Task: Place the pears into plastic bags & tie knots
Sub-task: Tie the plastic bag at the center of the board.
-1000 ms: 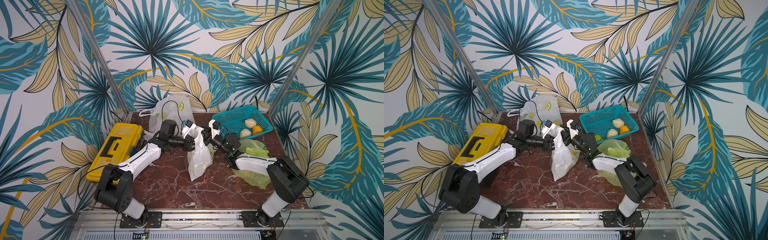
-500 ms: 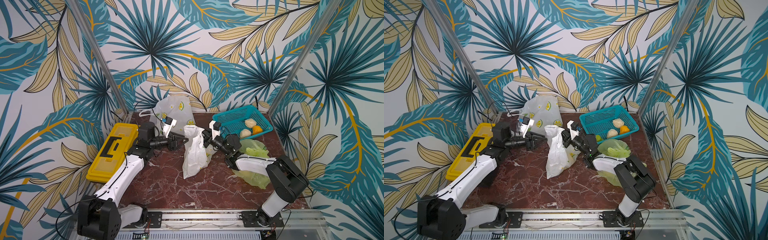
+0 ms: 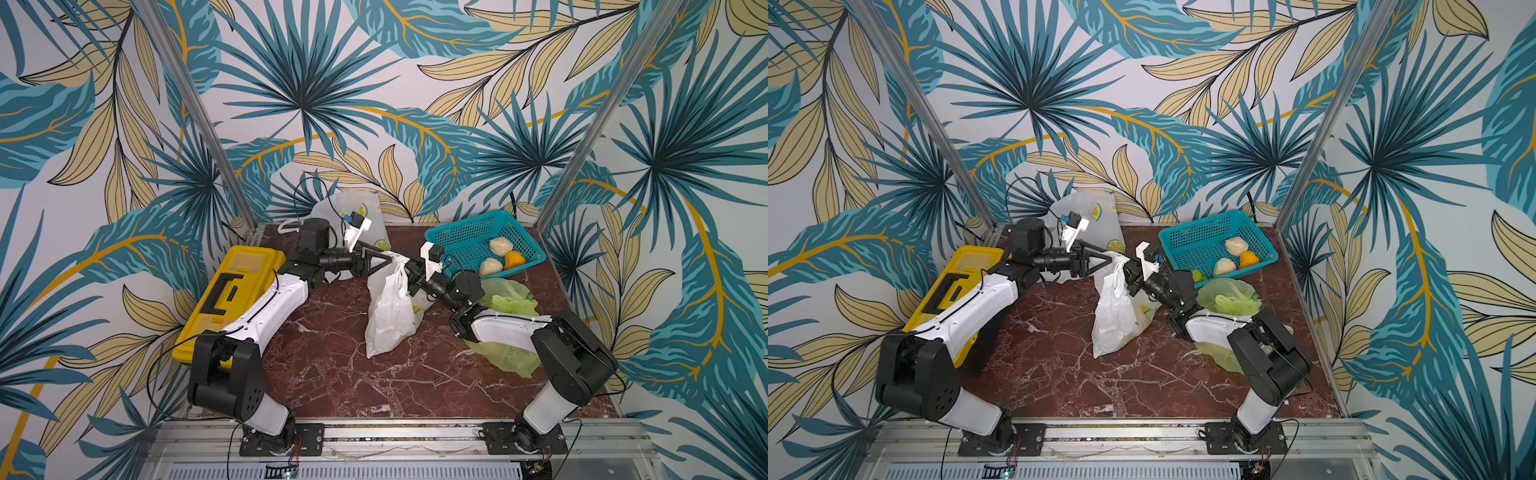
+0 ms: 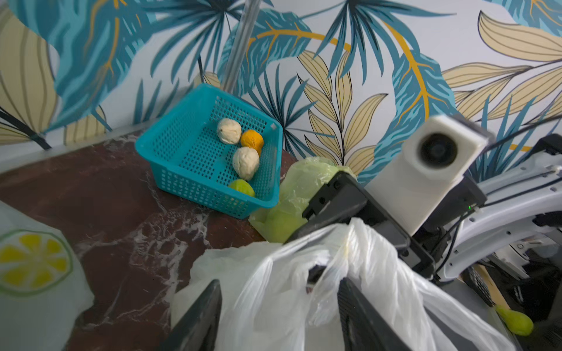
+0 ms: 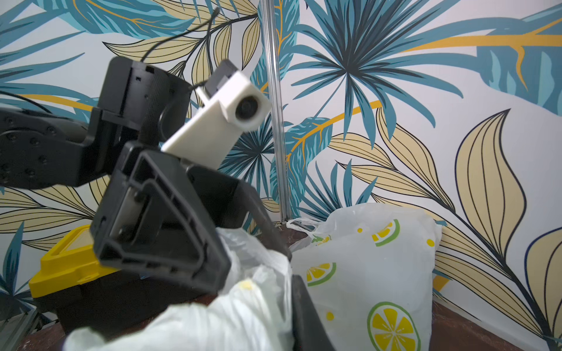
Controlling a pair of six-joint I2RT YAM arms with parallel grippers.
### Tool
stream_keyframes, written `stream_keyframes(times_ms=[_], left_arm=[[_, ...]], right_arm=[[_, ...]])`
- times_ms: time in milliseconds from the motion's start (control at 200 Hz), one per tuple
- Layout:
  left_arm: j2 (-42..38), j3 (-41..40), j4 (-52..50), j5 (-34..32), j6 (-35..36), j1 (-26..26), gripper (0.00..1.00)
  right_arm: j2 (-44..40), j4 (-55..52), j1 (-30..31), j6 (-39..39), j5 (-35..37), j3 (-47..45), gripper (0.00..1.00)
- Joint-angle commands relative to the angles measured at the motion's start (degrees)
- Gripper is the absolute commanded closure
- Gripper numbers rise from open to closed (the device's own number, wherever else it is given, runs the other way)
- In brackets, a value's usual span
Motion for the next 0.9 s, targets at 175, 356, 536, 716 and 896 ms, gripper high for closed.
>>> stream_keyframes(times_ms=[175, 356, 536, 716, 896], left_arm=[[3.6, -1.7, 1.9, 1.4, 3.5, -6.9, 0.43], [2.5, -4.5, 2.8, 1.6, 2.4, -5.3, 0.43], [-3.0, -9.0, 2.7, -0.1, -1.0, -0.9, 0.42], [-10.9, -14.2, 2.5, -1.1, -4.5, 5.0, 0.41], [-15.2, -10.5, 2.4, -0.2, -6.1, 8.5, 0.42]], right_arm=[[1.8, 4.5, 0.2, 6.4, -4.4, 4.0, 0.74], [5.7, 9.9, -1.1, 12.2, -6.1, 3.5, 0.73], [7.3, 12.3, -1.6, 15.3, -9.1, 4.1, 0.85], [7.0, 12.4, -1.8, 15.7, -10.5, 3.7, 0.87], [7.5, 12.6, -1.7, 17.0, -12.6, 3.8, 0.89]])
